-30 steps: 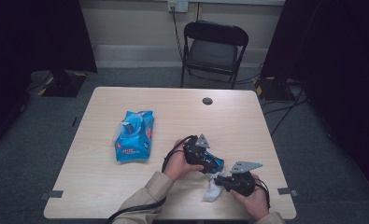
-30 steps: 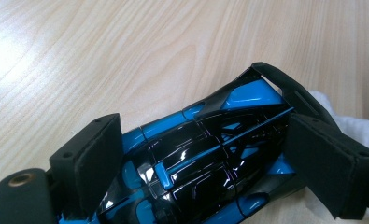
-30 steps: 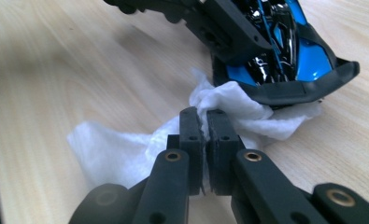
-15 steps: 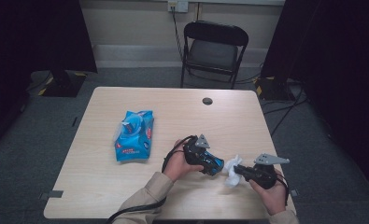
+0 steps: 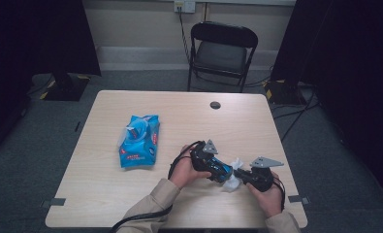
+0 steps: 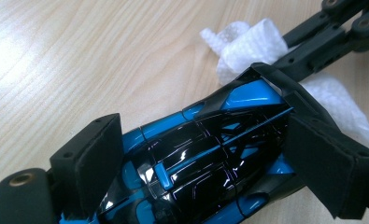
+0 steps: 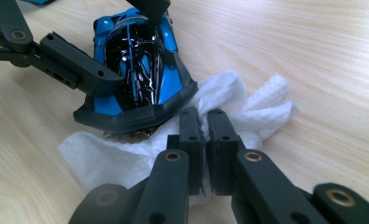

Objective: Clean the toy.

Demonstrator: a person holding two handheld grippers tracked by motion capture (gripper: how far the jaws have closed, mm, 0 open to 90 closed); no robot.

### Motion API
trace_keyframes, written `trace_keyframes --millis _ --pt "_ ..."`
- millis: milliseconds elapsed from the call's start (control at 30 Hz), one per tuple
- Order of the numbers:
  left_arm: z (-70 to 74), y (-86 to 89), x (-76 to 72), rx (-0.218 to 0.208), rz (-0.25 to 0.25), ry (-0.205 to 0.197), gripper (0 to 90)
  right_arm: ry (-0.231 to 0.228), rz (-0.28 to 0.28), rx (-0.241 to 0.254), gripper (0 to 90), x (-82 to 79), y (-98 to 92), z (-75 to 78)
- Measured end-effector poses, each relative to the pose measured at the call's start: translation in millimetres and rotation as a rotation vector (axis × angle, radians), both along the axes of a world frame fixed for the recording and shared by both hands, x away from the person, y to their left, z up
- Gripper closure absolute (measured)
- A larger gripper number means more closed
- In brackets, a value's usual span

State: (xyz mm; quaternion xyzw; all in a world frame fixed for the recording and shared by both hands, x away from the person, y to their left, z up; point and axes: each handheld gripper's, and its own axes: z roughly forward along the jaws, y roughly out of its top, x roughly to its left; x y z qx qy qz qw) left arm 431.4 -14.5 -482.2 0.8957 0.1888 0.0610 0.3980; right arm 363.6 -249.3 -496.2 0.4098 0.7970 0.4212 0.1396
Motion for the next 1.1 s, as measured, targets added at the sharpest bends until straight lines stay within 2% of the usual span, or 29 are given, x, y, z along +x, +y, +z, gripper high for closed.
trace_keyframes --millis 233,500,667,900,1100 --pt "0.1 0.0 0.2 0.001 -0.001 0.001 12.1 0.022 0.014 0.019 86.6 0.0 1.1 -3.3" --pt "-0.3 0.0 -0.1 -0.004 0.002 -0.001 12.1 0.042 0.054 0.03 86.6 -4.4 1.3 -4.0" --pt "-0.4 -0.1 -0.2 -0.005 0.003 -0.001 12.1 0.051 0.094 0.026 86.6 -10.0 3.5 -3.1" --pt "-0.2 -0.1 -0.1 -0.003 0.002 -0.001 12.1 0.059 0.122 0.031 86.7 -14.7 5.4 -3.0" --pt "-0.2 -0.1 -0.3 -0.002 0.003 -0.001 12.1 0.059 0.16 0.015 86.6 -19.8 12.1 -1.9"
